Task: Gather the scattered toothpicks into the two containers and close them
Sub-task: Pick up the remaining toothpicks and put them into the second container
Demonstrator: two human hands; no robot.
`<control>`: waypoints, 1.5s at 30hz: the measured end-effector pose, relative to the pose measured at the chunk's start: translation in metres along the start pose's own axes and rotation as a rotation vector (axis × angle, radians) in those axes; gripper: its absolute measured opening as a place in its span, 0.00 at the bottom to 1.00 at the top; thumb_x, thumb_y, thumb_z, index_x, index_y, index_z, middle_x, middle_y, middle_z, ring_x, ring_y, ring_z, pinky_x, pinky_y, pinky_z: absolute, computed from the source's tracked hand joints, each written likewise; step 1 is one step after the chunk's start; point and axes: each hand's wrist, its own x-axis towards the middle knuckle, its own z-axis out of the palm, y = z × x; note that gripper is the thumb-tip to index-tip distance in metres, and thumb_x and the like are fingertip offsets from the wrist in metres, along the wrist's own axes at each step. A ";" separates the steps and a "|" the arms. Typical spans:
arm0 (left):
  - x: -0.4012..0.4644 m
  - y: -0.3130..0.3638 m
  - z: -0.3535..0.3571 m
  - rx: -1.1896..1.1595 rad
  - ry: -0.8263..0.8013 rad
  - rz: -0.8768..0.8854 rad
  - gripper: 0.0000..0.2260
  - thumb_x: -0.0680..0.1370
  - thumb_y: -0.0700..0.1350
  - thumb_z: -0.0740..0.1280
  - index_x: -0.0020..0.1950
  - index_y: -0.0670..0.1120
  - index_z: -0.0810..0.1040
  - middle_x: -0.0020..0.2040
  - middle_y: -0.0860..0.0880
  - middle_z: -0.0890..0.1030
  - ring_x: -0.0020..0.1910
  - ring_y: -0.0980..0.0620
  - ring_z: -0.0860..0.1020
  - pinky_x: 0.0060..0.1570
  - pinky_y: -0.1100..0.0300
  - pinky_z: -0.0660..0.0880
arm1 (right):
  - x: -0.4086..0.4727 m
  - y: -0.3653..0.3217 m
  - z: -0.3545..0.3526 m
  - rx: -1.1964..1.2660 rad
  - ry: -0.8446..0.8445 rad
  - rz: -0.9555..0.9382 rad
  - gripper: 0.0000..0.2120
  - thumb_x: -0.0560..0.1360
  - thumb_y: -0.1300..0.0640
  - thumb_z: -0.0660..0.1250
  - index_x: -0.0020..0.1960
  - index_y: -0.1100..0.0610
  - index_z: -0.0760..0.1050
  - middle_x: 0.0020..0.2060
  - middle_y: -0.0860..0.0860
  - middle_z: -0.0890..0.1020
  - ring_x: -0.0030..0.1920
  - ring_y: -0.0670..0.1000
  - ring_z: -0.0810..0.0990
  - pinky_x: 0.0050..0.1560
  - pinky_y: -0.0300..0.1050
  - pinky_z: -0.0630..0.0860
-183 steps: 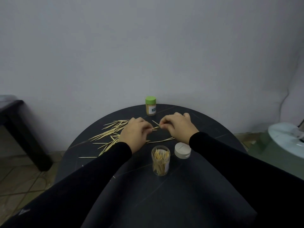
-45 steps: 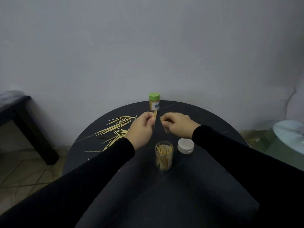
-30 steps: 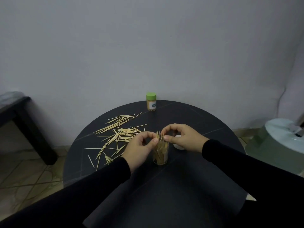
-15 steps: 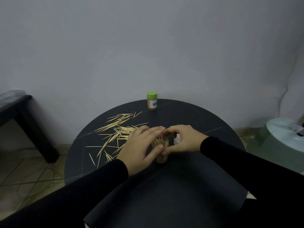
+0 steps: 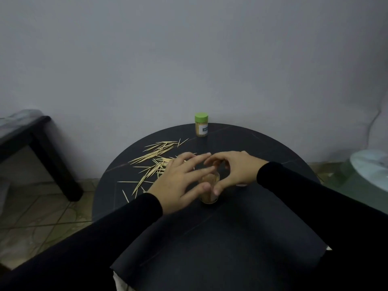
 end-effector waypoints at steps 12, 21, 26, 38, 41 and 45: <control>0.016 -0.093 0.007 0.182 -0.215 -0.684 0.22 0.80 0.60 0.53 0.70 0.52 0.69 0.68 0.50 0.70 0.67 0.48 0.63 0.65 0.49 0.62 | 0.110 -0.015 -0.007 -0.217 0.119 0.112 0.15 0.79 0.48 0.63 0.65 0.46 0.74 0.58 0.46 0.78 0.61 0.49 0.74 0.66 0.53 0.62; 0.051 -0.170 0.036 0.227 -0.266 -0.695 0.22 0.81 0.59 0.54 0.72 0.51 0.66 0.71 0.50 0.68 0.69 0.47 0.63 0.65 0.48 0.63 | 0.205 -0.008 -0.007 -0.835 0.095 -0.027 0.26 0.79 0.59 0.62 0.74 0.45 0.63 0.72 0.49 0.66 0.68 0.54 0.66 0.63 0.56 0.65; 0.068 -0.186 0.053 0.186 -0.347 -0.637 0.23 0.81 0.60 0.54 0.73 0.52 0.66 0.71 0.51 0.67 0.68 0.47 0.63 0.65 0.48 0.62 | 0.234 0.000 -0.002 -0.879 0.052 -0.046 0.24 0.80 0.55 0.61 0.74 0.44 0.63 0.72 0.48 0.69 0.69 0.54 0.66 0.65 0.56 0.63; 0.046 -0.184 0.031 0.189 -0.357 -0.643 0.18 0.80 0.60 0.55 0.66 0.58 0.74 0.56 0.52 0.73 0.57 0.51 0.68 0.57 0.54 0.68 | 0.202 0.007 -0.004 -0.720 0.055 -0.058 0.12 0.80 0.48 0.61 0.60 0.46 0.77 0.56 0.46 0.81 0.59 0.51 0.75 0.63 0.53 0.63; 0.040 -0.168 0.025 0.184 -0.374 -0.623 0.18 0.81 0.59 0.54 0.67 0.58 0.73 0.54 0.52 0.73 0.55 0.52 0.67 0.56 0.55 0.68 | 0.184 0.004 -0.002 -0.691 0.085 -0.076 0.12 0.79 0.48 0.62 0.60 0.46 0.78 0.55 0.45 0.81 0.58 0.50 0.76 0.64 0.53 0.64; 0.031 -0.142 0.021 0.197 -0.396 -0.576 0.18 0.81 0.59 0.53 0.68 0.56 0.72 0.57 0.52 0.73 0.57 0.52 0.68 0.57 0.55 0.67 | 0.164 -0.002 0.001 -0.605 0.042 -0.053 0.11 0.79 0.49 0.63 0.59 0.46 0.79 0.55 0.44 0.81 0.57 0.48 0.76 0.65 0.53 0.64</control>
